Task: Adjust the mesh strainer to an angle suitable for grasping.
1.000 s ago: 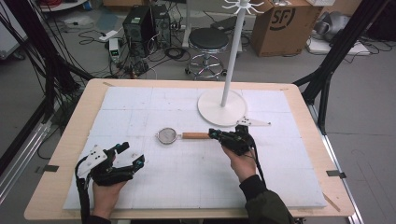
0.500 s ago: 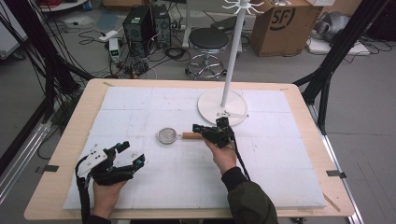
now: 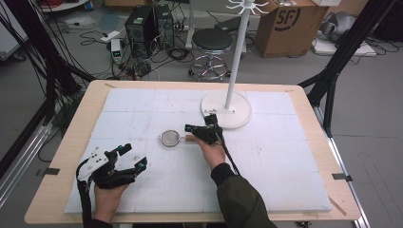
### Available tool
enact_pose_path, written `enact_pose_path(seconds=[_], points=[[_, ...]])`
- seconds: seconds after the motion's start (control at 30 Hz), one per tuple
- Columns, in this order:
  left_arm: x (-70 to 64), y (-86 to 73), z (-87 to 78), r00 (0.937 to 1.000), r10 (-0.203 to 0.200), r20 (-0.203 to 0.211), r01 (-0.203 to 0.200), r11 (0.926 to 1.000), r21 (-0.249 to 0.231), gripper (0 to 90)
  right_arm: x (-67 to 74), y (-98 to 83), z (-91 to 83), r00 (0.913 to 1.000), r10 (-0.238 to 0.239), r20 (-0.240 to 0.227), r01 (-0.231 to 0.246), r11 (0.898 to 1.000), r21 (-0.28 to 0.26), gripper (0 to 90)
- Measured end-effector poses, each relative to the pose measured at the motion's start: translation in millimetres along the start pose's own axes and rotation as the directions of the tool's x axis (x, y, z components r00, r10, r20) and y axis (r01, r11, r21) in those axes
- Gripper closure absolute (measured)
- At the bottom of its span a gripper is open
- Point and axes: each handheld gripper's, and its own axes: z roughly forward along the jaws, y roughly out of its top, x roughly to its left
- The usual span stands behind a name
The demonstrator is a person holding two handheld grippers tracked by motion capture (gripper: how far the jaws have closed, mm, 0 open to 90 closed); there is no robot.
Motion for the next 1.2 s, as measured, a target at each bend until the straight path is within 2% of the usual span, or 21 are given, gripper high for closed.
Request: enact_pose_path(seconds=[0.07,0.23,0.47,0.53,0.6,0.77,0.87,0.9,0.97,1.03,1.07,1.2], points=[[0.1,0.2,-0.2,1.0,-0.001,0.005,0.001,1.0,0.001,16.5,-3.2,-0.4,5.0,0.9997,0.022,0.012,-0.022,1.0,0.0,89.7],[0.0,0.3,-0.1,1.0,-0.004,0.004,0.004,1.0,-0.002,16.5,-14.4,-4.3,12.3,0.9971,0.042,0.064,-0.044,0.998,0.037,89.8],[-0.6,0.2,1.1,1.0,0.0,0.006,0.0,1.0,0.004,16.5,-16.6,-6.1,15.9,0.9957,0.058,0.072,-0.063,0.996,0.063,89.8],[-1.1,0.1,1.4,0.9999,0.0,0.011,0.0,1.0,0.008,16.5,-17.3,-5.4,19.4,0.9947,0.079,0.066,-0.086,0.991,0.104,89.8],[-2.1,0.2,0.8,0.9999,-0.002,0.01,0.002,1.0,0.007,16.5,-16.6,-5.1,20.7,0.9948,0.07,0.074,-0.078,0.991,0.104,89.8],[-2.0,0.4,-1.0,1.0,0.003,0.009,-0.003,1.0,0.007,16.6,-17.5,-5.0,21.0,0.9941,0.084,0.068,-0.091,0.989,0.112,89.8],[-2.7,0.3,-1.1,1.0,0.003,0.007,-0.003,1.0,0.007,16.6,-15.9,-5.6,22.2,0.9944,0.082,0.067,-0.09,0.987,0.131,89.9],[-2.7,0.3,-1.1,1.0,0.003,0.007,-0.003,1.0,0.007,16.6,-15.9,-6.2,23.3,0.9943,0.091,0.056,-0.098,0.983,0.153,90.0],[-3.3,0.4,-1.5,0.9999,0.006,0.009,-0.006,1.0,0.005,16.6,-14.9,-7.0,24.5,0.9948,0.081,0.062,-0.09,0.982,0.168,90.0],[-3.5,0.4,-1.6,0.9999,0.005,0.01,-0.005,1.0,0.006,16.6,-7.3,-9.2,26.8,0.9969,0.027,0.074,-0.042,0.978,0.206,90.0],[-3.6,0.3,-1.5,0.9999,0.005,0.01,-0.005,1.0,0.007,16.6,-4.6,-9.9,26.9,0.9968,0.017,0.078,-0.033,0.977,0.212,90.0],[-4.4,0.3,-2.1,0.9999,0.006,0.012,-0.006,1.0,0.006,16.6,0.8,-13.6,27.7,0.9977,0.029,0.062,-0.042,0.973,0.225,90.0]])
